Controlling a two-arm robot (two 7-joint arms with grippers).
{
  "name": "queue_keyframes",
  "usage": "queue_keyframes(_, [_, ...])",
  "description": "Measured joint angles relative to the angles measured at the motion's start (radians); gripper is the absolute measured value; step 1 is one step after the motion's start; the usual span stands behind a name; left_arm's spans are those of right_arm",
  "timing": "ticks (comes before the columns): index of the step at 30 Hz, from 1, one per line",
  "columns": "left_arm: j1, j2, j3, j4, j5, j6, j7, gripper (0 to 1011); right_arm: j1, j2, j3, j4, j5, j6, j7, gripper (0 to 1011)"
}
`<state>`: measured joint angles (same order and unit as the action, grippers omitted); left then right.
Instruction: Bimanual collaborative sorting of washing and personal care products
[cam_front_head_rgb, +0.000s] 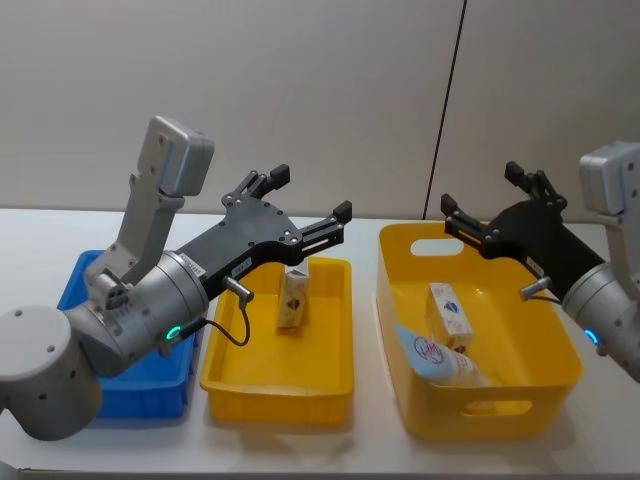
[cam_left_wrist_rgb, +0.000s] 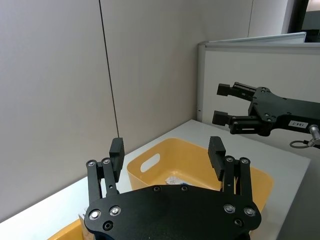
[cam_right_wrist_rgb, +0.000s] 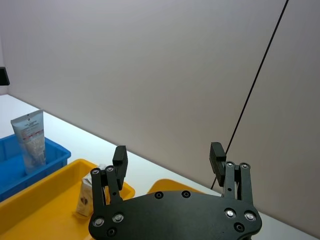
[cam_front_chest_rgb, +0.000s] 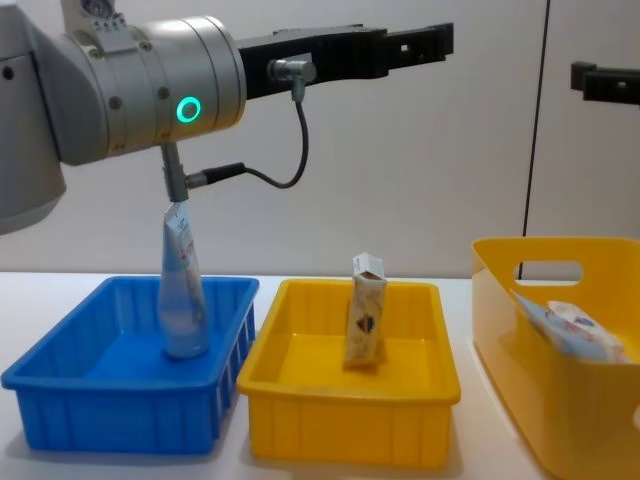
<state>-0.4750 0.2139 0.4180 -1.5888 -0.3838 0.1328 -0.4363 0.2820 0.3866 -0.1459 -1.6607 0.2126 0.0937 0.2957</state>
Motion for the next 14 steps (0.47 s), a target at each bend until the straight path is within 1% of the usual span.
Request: queue_keyframes(14, [0.0, 0.0, 0.0, 0.0, 0.0, 0.0, 0.0, 1001, 0.001, 0.001, 0.0, -0.008, 0.0, -0.004, 0.001, 1002])
